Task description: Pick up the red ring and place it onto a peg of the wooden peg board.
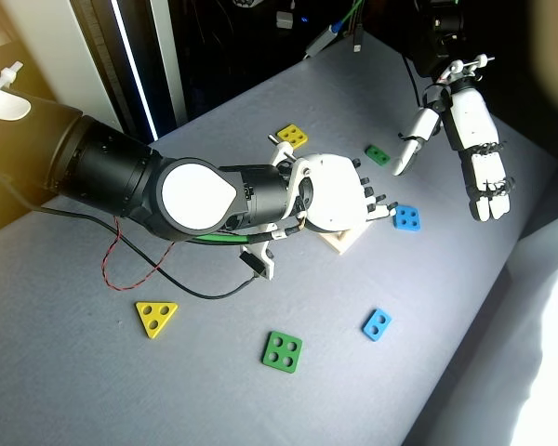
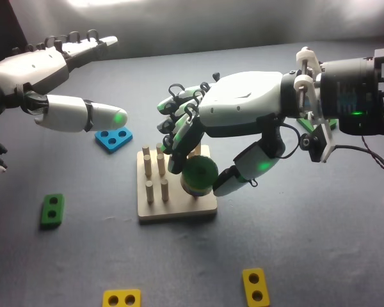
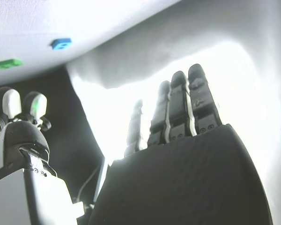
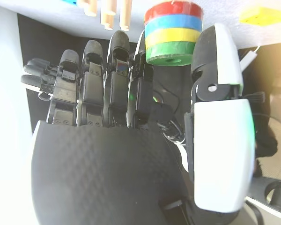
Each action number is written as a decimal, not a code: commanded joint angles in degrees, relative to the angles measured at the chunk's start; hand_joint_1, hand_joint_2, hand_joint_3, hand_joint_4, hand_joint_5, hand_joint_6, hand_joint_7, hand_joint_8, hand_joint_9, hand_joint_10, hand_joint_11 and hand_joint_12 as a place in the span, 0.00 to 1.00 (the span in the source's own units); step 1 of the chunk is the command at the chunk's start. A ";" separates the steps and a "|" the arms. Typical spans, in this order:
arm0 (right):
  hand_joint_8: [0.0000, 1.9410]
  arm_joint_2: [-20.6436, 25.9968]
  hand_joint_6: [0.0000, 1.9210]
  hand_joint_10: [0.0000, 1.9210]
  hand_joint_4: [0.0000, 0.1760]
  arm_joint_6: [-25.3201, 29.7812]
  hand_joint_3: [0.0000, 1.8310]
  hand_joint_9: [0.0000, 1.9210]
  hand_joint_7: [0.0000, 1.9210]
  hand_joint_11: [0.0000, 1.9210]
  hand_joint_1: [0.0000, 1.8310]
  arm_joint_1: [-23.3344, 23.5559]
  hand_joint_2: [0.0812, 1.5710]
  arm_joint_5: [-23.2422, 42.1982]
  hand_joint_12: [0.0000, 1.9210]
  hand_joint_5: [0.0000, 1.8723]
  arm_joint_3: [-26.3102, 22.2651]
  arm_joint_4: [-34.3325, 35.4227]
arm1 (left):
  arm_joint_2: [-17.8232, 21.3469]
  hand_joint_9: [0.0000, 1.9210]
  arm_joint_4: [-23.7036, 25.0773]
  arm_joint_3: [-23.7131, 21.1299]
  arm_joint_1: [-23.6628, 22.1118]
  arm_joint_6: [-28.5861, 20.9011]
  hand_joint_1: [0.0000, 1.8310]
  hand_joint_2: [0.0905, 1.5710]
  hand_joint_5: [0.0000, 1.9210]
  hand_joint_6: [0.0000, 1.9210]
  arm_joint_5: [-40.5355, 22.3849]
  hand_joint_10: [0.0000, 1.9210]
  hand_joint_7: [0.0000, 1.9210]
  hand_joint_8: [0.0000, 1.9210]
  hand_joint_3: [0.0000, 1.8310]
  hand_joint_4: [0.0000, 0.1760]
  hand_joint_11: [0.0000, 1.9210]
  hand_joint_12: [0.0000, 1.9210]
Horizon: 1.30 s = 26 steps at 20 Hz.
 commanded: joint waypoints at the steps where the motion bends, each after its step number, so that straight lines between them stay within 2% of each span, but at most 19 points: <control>1: 0.00 -0.25 0.60 0.00 0.00 0.05 0.00 0.14 0.29 0.00 0.58 0.11 0.73 2.15 0.08 0.47 0.21 2.16 | -0.19 0.00 -0.47 0.33 -0.98 -0.20 0.21 0.58 0.00 0.00 -6.41 0.00 0.00 0.00 0.00 0.98 0.00 0.00; 2: 0.00 -0.26 0.61 0.00 0.00 0.04 0.00 0.15 0.29 0.00 0.58 0.11 0.73 2.04 0.15 0.47 0.26 2.16 | -0.20 0.00 -0.47 0.33 -0.98 -0.20 0.21 0.57 0.00 0.00 -6.41 0.00 0.00 0.00 0.00 1.00 0.00 0.00; 3: 0.00 -0.29 0.60 0.00 0.00 0.04 0.00 0.15 0.29 0.00 0.58 0.11 0.73 1.94 0.18 0.47 0.31 2.16 | -0.20 0.00 -0.47 0.33 -1.02 -0.20 0.21 0.57 0.00 0.00 -6.41 0.00 0.00 0.00 0.00 1.00 0.00 0.00; 5: 0.00 -0.39 0.61 0.00 0.00 0.04 0.00 0.15 0.29 0.00 0.58 0.02 0.73 1.83 0.18 0.47 0.36 2.16 | -0.20 0.00 -0.47 0.32 -1.03 -0.20 0.21 0.57 0.00 0.00 -6.41 0.00 0.00 0.00 0.00 1.00 0.00 0.00; 6: 0.00 -0.45 0.59 0.00 0.00 0.04 0.00 0.16 0.29 0.00 0.59 -0.04 0.72 1.81 0.22 0.48 0.40 2.16 | -0.20 0.00 -0.47 0.31 -1.03 -0.20 0.21 0.58 0.00 0.00 -6.41 0.00 0.00 0.00 0.00 1.00 0.00 0.00; 10: 0.00 -1.09 0.59 0.00 0.00 0.23 0.00 0.14 0.29 0.00 0.58 -0.02 0.72 1.73 0.22 0.48 1.33 2.16 | -0.20 0.00 -0.43 0.31 -1.03 -0.20 0.21 0.58 0.00 0.00 -6.41 0.00 0.00 0.00 0.00 1.00 0.00 0.00; 12: 0.00 -1.26 0.60 0.00 0.11 0.63 0.00 0.14 0.28 0.00 0.57 0.02 0.73 1.73 0.25 0.47 1.67 2.15 | -0.20 0.00 -0.39 0.31 -1.08 -0.20 0.21 0.58 0.00 0.00 -6.41 0.00 0.00 0.00 0.00 1.00 0.00 0.00; 14: 0.00 -1.35 0.61 0.00 0.33 0.67 0.00 0.14 0.28 0.00 0.56 0.04 0.73 1.74 0.32 0.47 1.72 2.14 | -0.20 0.00 -0.35 0.31 -1.10 -0.20 0.21 0.58 0.00 0.00 -6.41 0.00 0.00 0.00 0.00 1.00 0.00 0.00; 15: 0.00 -1.42 0.61 0.00 0.32 0.67 0.00 0.15 0.28 0.00 0.56 0.04 0.73 1.74 0.32 0.47 1.72 2.14 | -0.20 0.00 -0.35 0.31 -1.10 -0.20 0.21 0.58 0.00 0.00 -6.41 0.00 0.00 0.00 0.00 1.00 0.00 0.00; 16: 0.00 -1.50 0.61 0.00 0.23 0.67 0.00 0.15 0.28 0.00 0.56 -0.01 0.73 1.74 0.25 0.47 1.72 2.13 | -0.20 0.00 -0.35 0.31 -1.10 -0.20 0.22 0.58 0.00 0.00 -6.40 0.00 0.00 0.00 0.00 1.00 0.00 0.00; 17: 0.00 -1.53 0.61 0.00 0.06 0.67 0.00 0.15 0.28 0.00 0.57 -0.09 0.73 1.75 0.21 0.47 1.72 2.11 | -0.20 0.00 -0.35 0.31 -1.10 -0.20 0.22 0.58 0.00 0.00 -6.40 0.00 0.00 0.00 0.00 1.00 0.00 0.00; 18: 0.00 -1.54 0.61 0.00 0.00 0.69 0.00 0.15 0.28 0.00 0.58 -0.28 0.73 1.75 0.21 0.47 1.71 2.10 | -0.20 0.00 -0.35 0.31 -1.10 -0.20 0.20 0.58 0.00 0.00 -6.40 0.00 0.00 0.00 0.00 0.97 0.00 0.00; 20: 0.00 -1.53 0.61 0.00 0.03 0.86 0.00 0.15 0.29 0.00 0.57 -0.36 0.73 1.80 0.21 0.47 1.71 2.00 | -0.19 0.00 -0.35 0.31 -1.08 -0.20 0.20 0.58 0.00 0.00 -6.40 0.00 0.00 0.00 0.00 1.00 0.00 0.00; 21: 0.00 -1.52 0.60 0.00 0.02 0.88 0.00 0.15 0.29 0.00 0.57 -0.35 0.73 1.85 0.21 0.47 1.71 1.97 | -0.18 0.00 -0.35 0.31 -1.06 -0.20 0.21 0.58 0.00 0.00 -6.40 0.00 0.00 0.00 0.00 1.00 0.00 0.00; 22: 0.00 -1.51 0.61 0.00 0.17 0.88 0.00 0.15 0.28 0.00 0.57 -0.33 0.73 1.91 0.21 0.46 1.71 1.91 | -0.18 0.00 -0.35 0.31 -1.05 -0.20 0.21 0.58 0.00 0.00 -6.39 0.00 0.00 0.00 0.00 1.00 0.00 0.00; 23: 0.00 -1.51 0.65 0.00 0.76 0.90 0.00 0.14 0.26 0.00 0.53 -0.32 0.74 1.98 0.20 0.43 1.71 1.85 | -0.17 0.00 -0.35 0.32 -1.05 -0.20 0.21 0.58 0.00 0.00 -6.38 0.00 0.00 0.00 0.00 1.00 0.00 0.00; 24: 0.00 -1.52 0.40 0.00 0.49 0.97 0.00 0.11 0.19 0.00 0.49 -0.32 0.66 2.04 0.14 0.22 1.70 1.79 | -0.15 0.00 -0.35 0.33 -1.02 -0.18 0.20 0.58 0.00 0.00 -6.37 0.00 0.00 0.00 0.00 1.00 0.00 0.00; 25: 0.00 -1.53 0.21 0.00 0.51 1.06 0.00 0.05 0.11 0.00 0.45 -0.32 0.60 2.05 0.06 0.12 1.67 1.66 | -0.09 0.00 -0.36 0.33 -0.97 -0.17 0.20 0.58 0.00 0.00 -6.37 0.00 0.00 0.00 0.00 1.00 0.00 0.00; 26: 0.00 -1.53 0.09 0.00 0.59 1.10 0.00 0.02 0.06 0.00 0.42 -0.31 0.57 2.04 0.05 0.08 1.66 1.50 | -0.06 0.00 -0.37 0.33 -0.92 -0.17 0.20 0.58 0.00 0.00 -6.37 0.00 0.00 0.00 0.00 1.00 0.00 0.00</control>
